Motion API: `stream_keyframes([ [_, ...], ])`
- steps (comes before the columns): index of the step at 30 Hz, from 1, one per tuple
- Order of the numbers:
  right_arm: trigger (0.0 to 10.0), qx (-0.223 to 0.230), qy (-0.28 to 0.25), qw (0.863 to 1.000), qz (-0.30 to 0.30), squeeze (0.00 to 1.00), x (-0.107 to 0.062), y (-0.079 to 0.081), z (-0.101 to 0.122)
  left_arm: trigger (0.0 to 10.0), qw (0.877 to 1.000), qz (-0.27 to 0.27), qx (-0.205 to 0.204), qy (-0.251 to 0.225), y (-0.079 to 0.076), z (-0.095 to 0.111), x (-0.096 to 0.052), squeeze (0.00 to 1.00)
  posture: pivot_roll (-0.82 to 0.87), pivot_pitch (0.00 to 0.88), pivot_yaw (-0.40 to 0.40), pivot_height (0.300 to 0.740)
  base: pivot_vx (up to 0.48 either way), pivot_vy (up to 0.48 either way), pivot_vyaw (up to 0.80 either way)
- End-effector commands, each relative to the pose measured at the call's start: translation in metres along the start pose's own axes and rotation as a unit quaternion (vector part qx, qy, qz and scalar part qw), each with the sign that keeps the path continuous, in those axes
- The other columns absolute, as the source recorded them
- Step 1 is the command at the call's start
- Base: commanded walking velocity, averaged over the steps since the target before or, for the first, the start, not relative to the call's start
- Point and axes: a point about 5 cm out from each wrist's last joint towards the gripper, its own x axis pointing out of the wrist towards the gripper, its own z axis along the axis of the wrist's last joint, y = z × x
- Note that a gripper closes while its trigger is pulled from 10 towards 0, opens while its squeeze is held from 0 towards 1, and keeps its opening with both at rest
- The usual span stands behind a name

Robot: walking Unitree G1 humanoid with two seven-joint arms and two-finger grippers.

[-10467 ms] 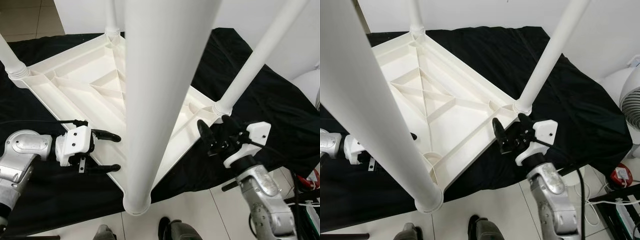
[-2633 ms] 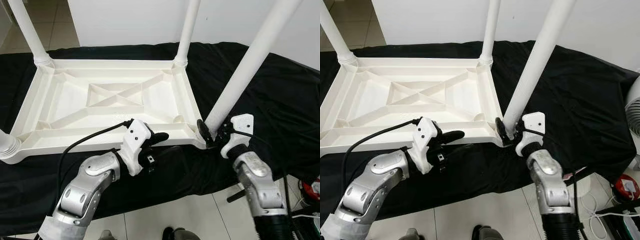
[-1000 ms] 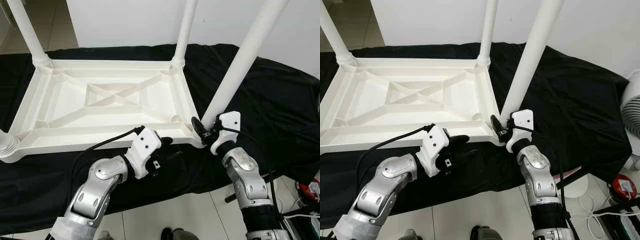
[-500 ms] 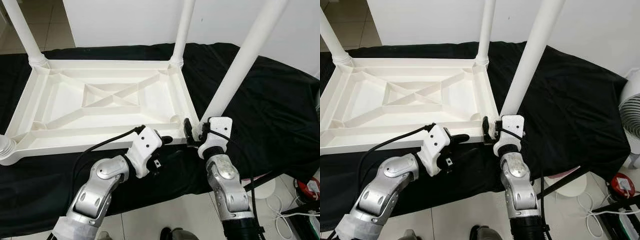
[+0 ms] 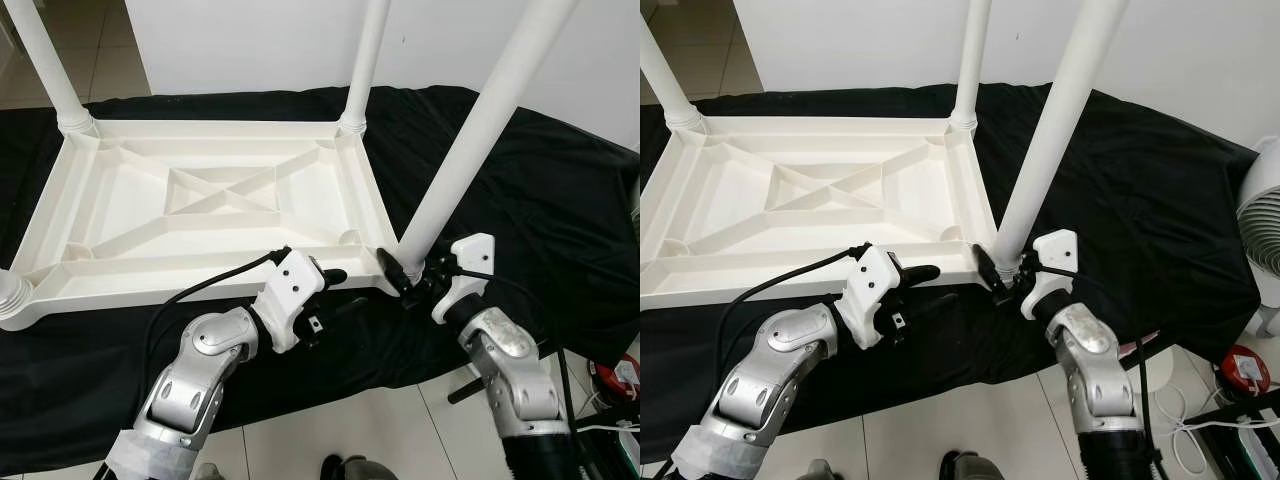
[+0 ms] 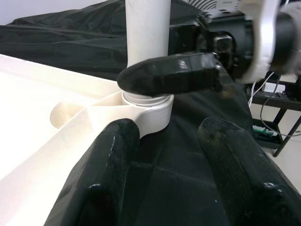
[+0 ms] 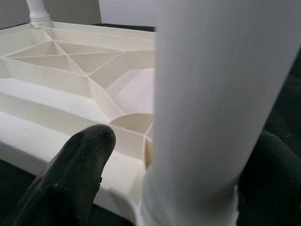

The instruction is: Building children table

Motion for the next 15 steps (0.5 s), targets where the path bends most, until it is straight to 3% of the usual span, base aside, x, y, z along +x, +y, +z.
stream_keyframes([
  [1, 10.0, 0.004, -0.001, 1.000, 0.013, 0.00, -0.001, 0.001, -0.002, 10.0, 0.999, 0.049, -0.005, 0.007, 0.004, -0.004, -0.001, 0.00, 0.02, 0.112, -0.064, 0.740, 0.000, 0.000, 0.00],
  [3, 10.0, -0.010, 0.010, 0.998, 0.059, 0.00, 0.008, -0.004, -0.005, 10.0, 0.999, 0.050, -0.004, 0.005, 0.005, -0.004, 0.000, 0.00, 0.03, 0.112, -0.065, 0.740, 0.000, 0.000, 0.00],
  [7, 10.0, -0.015, 0.019, 0.997, 0.072, 0.00, 0.013, -0.007, -0.008, 10.0, 0.999, 0.050, -0.003, 0.004, 0.006, -0.003, 0.001, 0.00, 0.03, 0.111, -0.068, 0.740, 0.000, 0.000, 0.00],
  [8, 9.3, -0.017, 0.026, 0.996, 0.081, 0.00, 0.018, -0.010, -0.010, 10.0, 0.999, 0.051, -0.003, 0.004, 0.006, -0.003, 0.001, 0.00, 0.03, 0.111, -0.070, 0.740, 0.000, 0.000, 0.00],
  [9, 8.5, -0.014, 0.032, 0.995, 0.089, 0.00, 0.022, -0.011, -0.012, 10.0, 0.999, 0.052, -0.002, 0.003, 0.006, -0.003, 0.001, 0.00, 0.03, 0.110, -0.072, 0.740, 0.000, 0.000, 0.00],
  [10, 3.3, -0.010, 0.037, 0.994, 0.098, 0.00, 0.024, -0.011, -0.015, 10.0, 0.999, 0.053, -0.002, 0.003, 0.006, -0.003, 0.001, 0.00, 0.04, 0.109, -0.074, 0.740, 0.000, 0.000, 0.00],
  [12, 3.3, -0.007, 0.039, 0.994, 0.104, 0.00, 0.025, -0.011, -0.016, 10.0, 0.999, 0.054, -0.002, 0.003, 0.006, -0.003, 0.001, 0.00, 0.04, 0.109, -0.074, 0.740, 0.000, 0.000, 0.00],
  [13, 0.0, -0.003, 0.041, 0.993, 0.108, 0.00, 0.025, -0.010, -0.018, 10.0, 0.998, 0.056, -0.002, 0.003, 0.007, -0.003, 0.001, 0.00, 0.04, 0.108, -0.077, 0.740, 0.000, 0.000, 0.00],
  [15, 0.0, 0.008, 0.040, 0.992, 0.115, 0.00, 0.026, -0.009, -0.021, 10.0, 0.998, 0.059, -0.002, 0.003, 0.007, -0.003, 0.000, 0.00, 0.04, 0.108, -0.077, 0.740, 0.000, 0.000, 0.00],
])
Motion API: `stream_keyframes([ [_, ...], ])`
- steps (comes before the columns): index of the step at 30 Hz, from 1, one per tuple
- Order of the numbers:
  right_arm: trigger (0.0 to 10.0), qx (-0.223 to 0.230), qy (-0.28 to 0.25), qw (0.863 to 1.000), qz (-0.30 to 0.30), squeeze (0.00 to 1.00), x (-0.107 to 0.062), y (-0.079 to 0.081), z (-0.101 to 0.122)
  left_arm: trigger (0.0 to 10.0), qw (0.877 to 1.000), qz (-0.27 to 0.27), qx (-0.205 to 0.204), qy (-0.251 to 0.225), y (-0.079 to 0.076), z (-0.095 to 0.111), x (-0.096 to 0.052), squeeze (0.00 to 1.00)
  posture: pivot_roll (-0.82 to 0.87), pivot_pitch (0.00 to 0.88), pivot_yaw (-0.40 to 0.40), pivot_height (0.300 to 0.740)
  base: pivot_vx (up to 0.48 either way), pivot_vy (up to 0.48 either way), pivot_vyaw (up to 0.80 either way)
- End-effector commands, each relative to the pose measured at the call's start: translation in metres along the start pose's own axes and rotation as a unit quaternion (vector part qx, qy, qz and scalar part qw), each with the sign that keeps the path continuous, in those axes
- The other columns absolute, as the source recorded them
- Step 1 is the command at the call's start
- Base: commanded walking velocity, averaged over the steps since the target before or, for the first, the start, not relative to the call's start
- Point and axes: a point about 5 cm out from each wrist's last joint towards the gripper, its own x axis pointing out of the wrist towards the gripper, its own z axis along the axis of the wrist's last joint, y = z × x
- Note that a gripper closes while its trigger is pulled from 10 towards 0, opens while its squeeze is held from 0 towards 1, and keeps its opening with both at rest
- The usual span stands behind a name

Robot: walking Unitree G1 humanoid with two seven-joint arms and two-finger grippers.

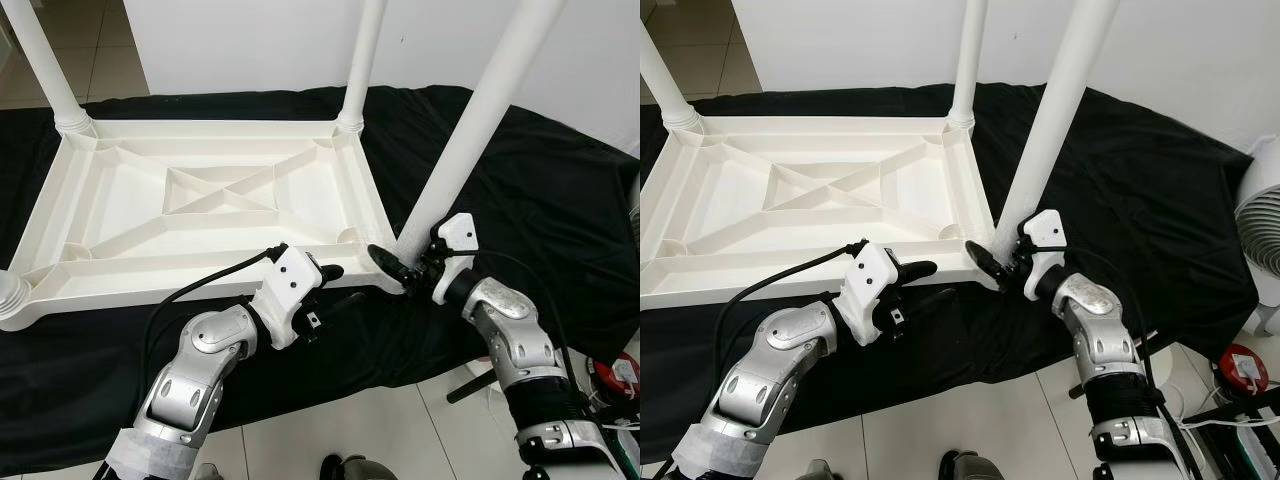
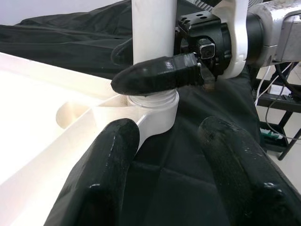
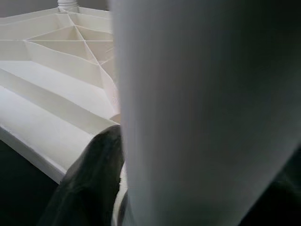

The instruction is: Building children table

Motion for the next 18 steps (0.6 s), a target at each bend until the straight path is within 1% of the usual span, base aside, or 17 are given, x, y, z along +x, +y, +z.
stream_keyframes([
  [1, 0.0, 0.023, 0.014, 0.999, 0.025, 0.00, 0.0011, 0.0078, -0.0113, 10.0, 0.999, 0.052, -0.001, 0.004, 0.0040, -0.0028, 0.0006, 0.00, 0.04, 0.108, -0.077, 0.740, 0.000, 0.000, 0.00],
  [10, 0.0, 0.035, 0.001, 0.999, 0.021, 0.00, -0.0011, 0.0102, -0.0119, 10.0, 0.999, 0.053, 0.000, 0.004, 0.0048, -0.0025, 0.0000, 0.00, 0.05, 0.110, -0.079, 0.740, 0.000, 0.000, 0.00],
  [17, 0.0, 0.036, -0.005, 0.999, 0.000, 0.00, -0.0006, 0.0147, -0.0103, 10.0, 0.999, 0.053, 0.000, 0.005, 0.0054, -0.0030, 0.0011, 0.00, 0.04, 0.110, -0.075, 0.740, 0.000, 0.000, 0.00],
  [18, 0.0, 0.033, -0.005, 0.999, -0.012, 0.00, -0.0008, 0.0171, -0.0112, 10.0, 0.999, 0.051, 0.000, 0.004, 0.0051, -0.0032, 0.0020, 0.00, 0.03, 0.110, -0.074, 0.740, 0.000, 0.000, 0.00],
])
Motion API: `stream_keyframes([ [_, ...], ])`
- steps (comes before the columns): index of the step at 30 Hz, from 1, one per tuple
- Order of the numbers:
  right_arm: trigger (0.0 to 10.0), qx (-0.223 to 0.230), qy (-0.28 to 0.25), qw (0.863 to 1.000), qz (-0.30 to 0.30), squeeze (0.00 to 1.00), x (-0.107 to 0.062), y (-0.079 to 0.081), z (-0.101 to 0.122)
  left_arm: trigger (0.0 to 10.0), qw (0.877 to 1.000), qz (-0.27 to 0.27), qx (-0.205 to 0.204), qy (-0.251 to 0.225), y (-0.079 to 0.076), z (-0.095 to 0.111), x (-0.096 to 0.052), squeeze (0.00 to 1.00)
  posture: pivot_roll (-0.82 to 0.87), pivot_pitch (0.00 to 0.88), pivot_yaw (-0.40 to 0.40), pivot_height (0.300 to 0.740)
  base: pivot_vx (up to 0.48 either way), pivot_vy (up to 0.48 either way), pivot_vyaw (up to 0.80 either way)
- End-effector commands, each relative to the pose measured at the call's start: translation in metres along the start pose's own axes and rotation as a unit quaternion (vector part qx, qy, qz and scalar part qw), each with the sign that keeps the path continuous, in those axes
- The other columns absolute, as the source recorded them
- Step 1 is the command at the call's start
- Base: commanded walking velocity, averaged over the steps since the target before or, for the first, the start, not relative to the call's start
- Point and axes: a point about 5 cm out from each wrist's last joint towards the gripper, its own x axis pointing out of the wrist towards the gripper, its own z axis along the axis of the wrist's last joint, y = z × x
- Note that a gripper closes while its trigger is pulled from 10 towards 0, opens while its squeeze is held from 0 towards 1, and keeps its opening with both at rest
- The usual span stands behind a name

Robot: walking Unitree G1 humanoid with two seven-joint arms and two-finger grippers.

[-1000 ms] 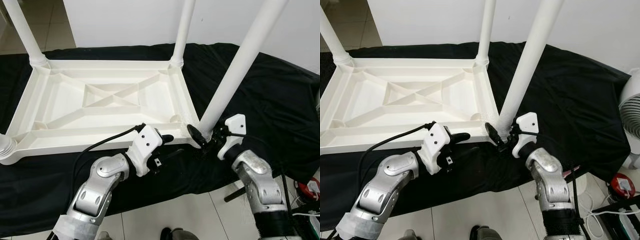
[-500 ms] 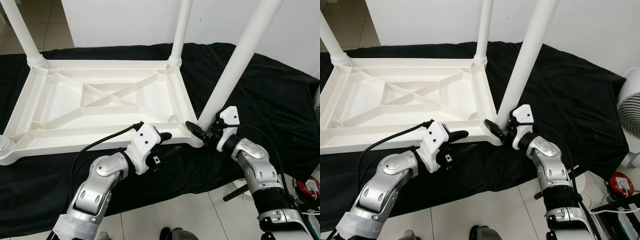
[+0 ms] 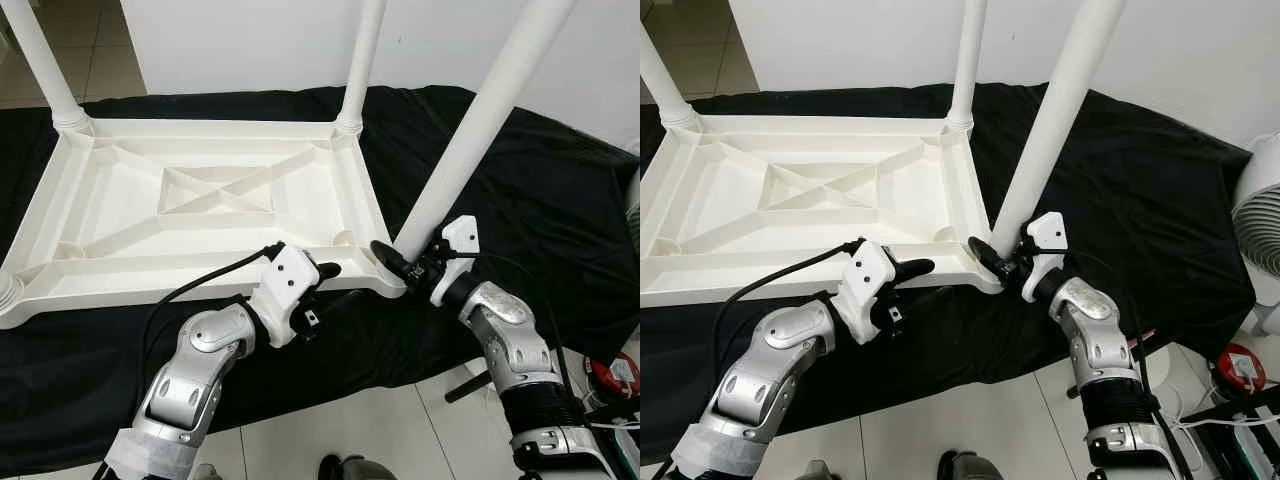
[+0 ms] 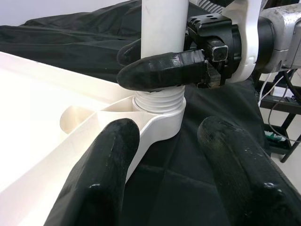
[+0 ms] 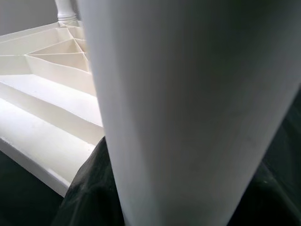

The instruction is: Building children table

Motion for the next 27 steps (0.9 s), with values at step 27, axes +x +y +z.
stream_keyframes([
  [27, 0.0, 0.061, 0.056, 0.962, -0.258, 0.00, 0.008, 0.063, -0.018, 10.0, 0.996, 0.092, 0.009, 0.009, 0.019, -0.005, 0.009, 0.00, 0.03, 0.103, -0.070, 0.740, 0.000, 0.000, 0.00],
])
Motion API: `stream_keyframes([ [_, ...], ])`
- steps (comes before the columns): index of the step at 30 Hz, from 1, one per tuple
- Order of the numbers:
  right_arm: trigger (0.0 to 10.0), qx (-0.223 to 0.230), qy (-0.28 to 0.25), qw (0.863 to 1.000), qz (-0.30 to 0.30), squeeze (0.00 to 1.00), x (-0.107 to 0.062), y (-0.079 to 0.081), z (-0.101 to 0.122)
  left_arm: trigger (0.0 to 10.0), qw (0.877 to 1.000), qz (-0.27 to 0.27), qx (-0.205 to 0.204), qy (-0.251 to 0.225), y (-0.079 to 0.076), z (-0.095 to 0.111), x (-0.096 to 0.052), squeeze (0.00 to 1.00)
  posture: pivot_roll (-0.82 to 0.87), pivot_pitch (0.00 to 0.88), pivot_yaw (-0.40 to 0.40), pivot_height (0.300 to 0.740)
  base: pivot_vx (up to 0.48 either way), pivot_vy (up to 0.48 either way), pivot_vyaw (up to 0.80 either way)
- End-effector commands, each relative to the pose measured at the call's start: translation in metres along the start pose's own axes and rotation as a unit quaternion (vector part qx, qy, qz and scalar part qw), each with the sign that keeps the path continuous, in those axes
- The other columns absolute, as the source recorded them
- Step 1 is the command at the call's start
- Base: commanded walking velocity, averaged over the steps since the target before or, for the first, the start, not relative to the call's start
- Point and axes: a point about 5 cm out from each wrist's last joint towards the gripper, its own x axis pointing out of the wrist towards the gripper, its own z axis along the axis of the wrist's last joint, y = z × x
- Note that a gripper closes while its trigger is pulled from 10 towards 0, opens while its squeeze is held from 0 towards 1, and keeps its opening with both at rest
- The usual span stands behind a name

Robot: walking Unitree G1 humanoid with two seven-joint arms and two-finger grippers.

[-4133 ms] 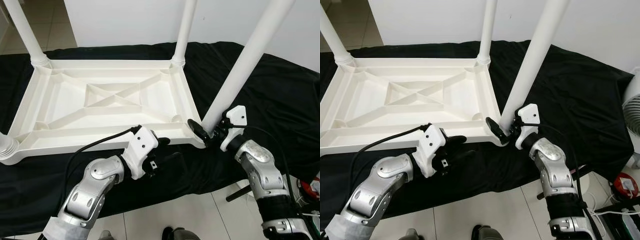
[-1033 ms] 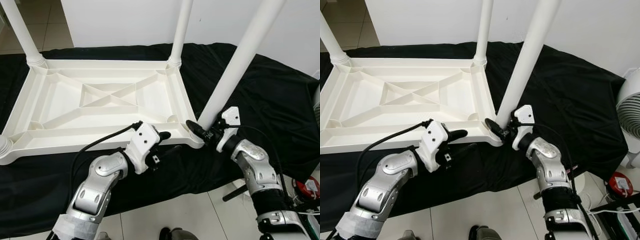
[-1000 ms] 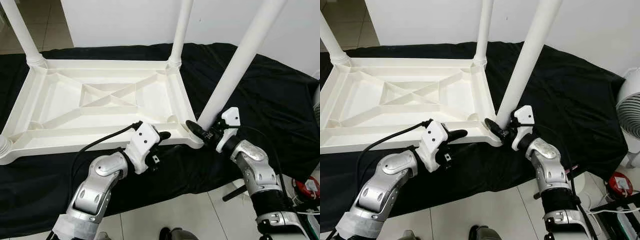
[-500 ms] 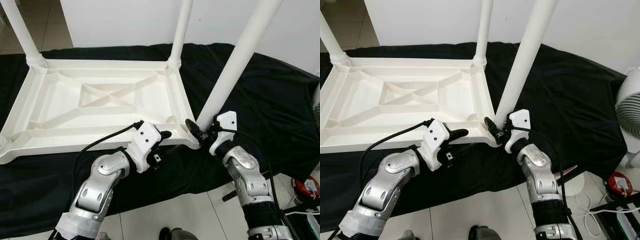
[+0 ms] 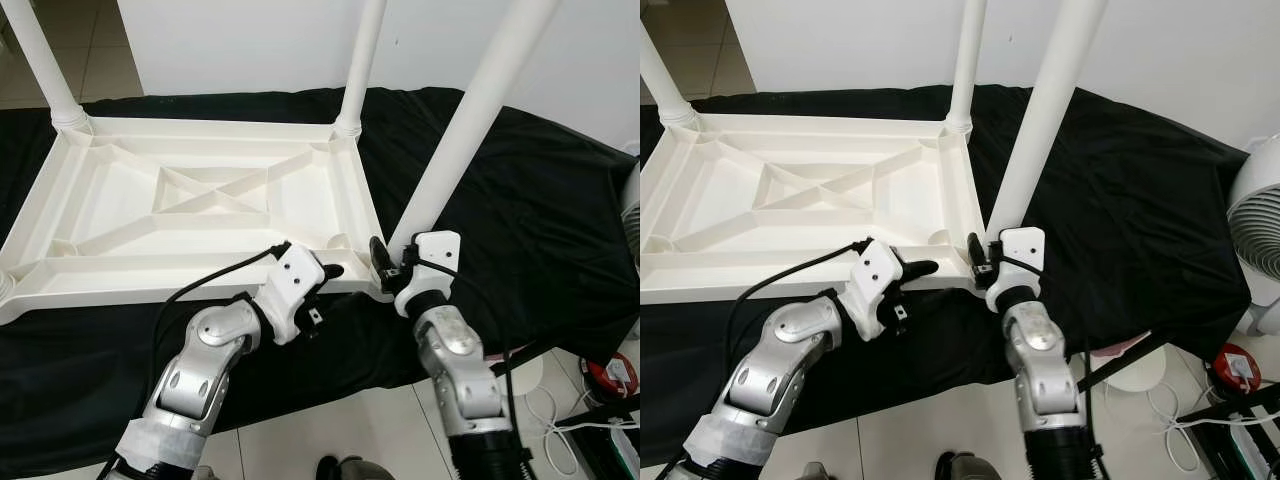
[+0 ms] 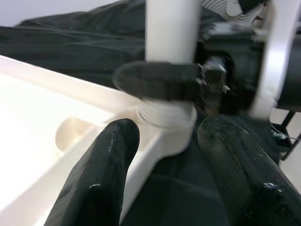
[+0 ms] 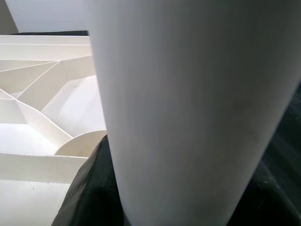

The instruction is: Building children table

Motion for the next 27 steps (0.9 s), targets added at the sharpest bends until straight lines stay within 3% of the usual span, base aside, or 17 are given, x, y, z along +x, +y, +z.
stream_keyframes([
  [1, 0.0, 0.004, 0.050, 0.999, -0.004, 0.00, -0.004, 0.003, -0.019, 10.0, 0.997, 0.080, 0.001, 0.004, 0.008, -0.003, 0.000, 0.00, 0.03, 0.103, -0.070, 0.740, 0.000, 0.000, 0.00],
  [4, 0.1, 0.011, 0.050, 0.999, -0.005, 0.00, -0.005, 0.001, -0.019, 10.0, 0.996, 0.086, 0.002, 0.003, 0.009, -0.003, 0.000, 0.00, 0.03, 0.097, -0.068, 0.740, 0.000, 0.000, 0.00],
  [5, 10.0, 0.005, 0.044, 0.999, 0.000, 1.00, -0.005, 0.000, -0.017, 10.0, 0.996, 0.091, 0.002, 0.002, 0.011, -0.003, 0.000, 0.00, 0.03, 0.095, -0.067, 0.740, 0.000, 0.000, 0.00],
  [10, 10.0, 0.016, 0.024, 0.999, 0.024, 1.00, -0.006, -0.001, -0.011, 10.0, 0.994, 0.106, 0.000, -0.002, 0.015, -0.003, 0.001, 0.00, 0.02, 0.082, -0.067, 0.740, 0.000, 0.000, 0.00],
  [14, 10.0, -0.006, -0.012, 0.998, 0.053, 1.00, -0.009, -0.008, 0.002, 10.0, 0.993, 0.115, -0.011, -0.003, 0.019, -0.002, 0.001, 0.00, 0.02, 0.066, -0.064, 0.740, 0.000, 0.000, 0.00],
  [20, 10.0, -0.014, -0.009, 0.998, 0.056, 1.00, -0.010, -0.018, 0.003, 10.0, 0.994, 0.113, -0.006, -0.002, 0.019, -0.002, 0.000, 0.00, 0.02, 0.064, -0.065, 0.740, 0.000, 0.000, 0.00],
  [21, 10.0, -0.015, -0.010, 0.998, 0.053, 0.27, -0.010, -0.026, 0.005, 10.0, 0.994, 0.111, 0.001, -0.002, 0.019, -0.002, -0.001, 0.00, 0.02, 0.064, -0.068, 0.740, 0.000, 0.000, 0.00],
  [22, 10.0, -0.015, -0.010, 0.998, 0.053, 0.27, -0.010, -0.026, 0.005, 10.0, 0.994, 0.111, 0.001, -0.002, 0.019, -0.002, -0.001, 0.00, 0.02, 0.064, -0.068, 0.740, 0.000, 0.000, 0.00],
  [23, 10.0, -0.013, -0.006, 0.998, 0.055, 0.00, -0.009, -0.034, 0.006, 10.0, 0.994, 0.109, 0.009, 0.000, 0.020, -0.002, -0.001, 0.00, 0.02, 0.067, -0.071, 0.740, 0.000, 0.000, 0.00],
  [26, 10.0, -0.020, -0.004, 0.998, 0.063, 0.00, -0.007, -0.040, 0.007, 10.0, 0.995, 0.102, 0.007, 0.002, 0.019, -0.003, -0.001, 0.00, 0.02, 0.071, -0.075, 0.740, 0.000, 0.000, 0.00],
  [27, 10.0, -0.032, -0.005, 0.994, 0.105, 0.00, -0.006, -0.044, 0.008, 10.0, 0.995, 0.095, 0.007, 0.006, 0.020, -0.003, -0.001, 0.00, 0.02, 0.078, -0.075, 0.740, 0.000, 0.000, 0.00],
])
